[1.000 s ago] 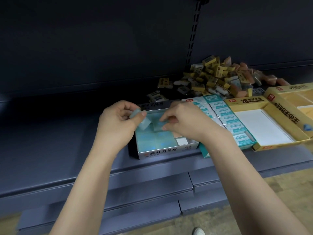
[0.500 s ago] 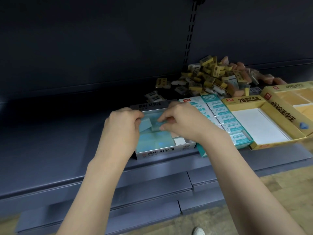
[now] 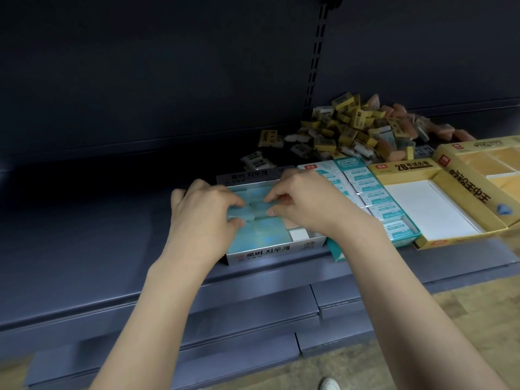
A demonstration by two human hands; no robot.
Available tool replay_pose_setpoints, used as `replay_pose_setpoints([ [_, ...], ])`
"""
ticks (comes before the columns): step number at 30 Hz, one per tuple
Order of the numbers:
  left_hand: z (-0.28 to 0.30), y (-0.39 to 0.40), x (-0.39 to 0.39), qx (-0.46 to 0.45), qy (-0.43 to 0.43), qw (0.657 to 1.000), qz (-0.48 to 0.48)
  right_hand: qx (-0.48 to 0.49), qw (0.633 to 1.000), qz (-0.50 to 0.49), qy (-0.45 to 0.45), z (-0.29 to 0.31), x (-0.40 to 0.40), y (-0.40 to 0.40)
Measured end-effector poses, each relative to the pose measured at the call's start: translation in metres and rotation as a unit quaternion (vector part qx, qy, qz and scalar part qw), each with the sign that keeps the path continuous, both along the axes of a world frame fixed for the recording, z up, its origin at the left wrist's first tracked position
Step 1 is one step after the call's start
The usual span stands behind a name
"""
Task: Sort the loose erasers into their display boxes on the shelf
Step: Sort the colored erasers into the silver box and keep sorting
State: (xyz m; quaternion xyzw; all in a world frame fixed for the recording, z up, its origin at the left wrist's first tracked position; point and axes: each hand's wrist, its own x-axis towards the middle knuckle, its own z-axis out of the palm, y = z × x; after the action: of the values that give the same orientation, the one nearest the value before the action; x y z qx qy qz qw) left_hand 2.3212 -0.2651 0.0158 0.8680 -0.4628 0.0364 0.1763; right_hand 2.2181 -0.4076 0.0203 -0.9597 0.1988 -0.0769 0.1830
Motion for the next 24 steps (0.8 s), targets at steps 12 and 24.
replay_pose_setpoints([
  [12,-0.008,0.001,0.008,-0.085,0.105,0.99,0.033,0.003,1.0,-0.015,-0.006,-0.001,-0.001,0.002],
  [24,-0.002,-0.013,-0.009,-0.06,0.059,0.996,0.019,-0.008,0.998,-0.011,-0.06,-0.001,-0.013,-0.001],
])
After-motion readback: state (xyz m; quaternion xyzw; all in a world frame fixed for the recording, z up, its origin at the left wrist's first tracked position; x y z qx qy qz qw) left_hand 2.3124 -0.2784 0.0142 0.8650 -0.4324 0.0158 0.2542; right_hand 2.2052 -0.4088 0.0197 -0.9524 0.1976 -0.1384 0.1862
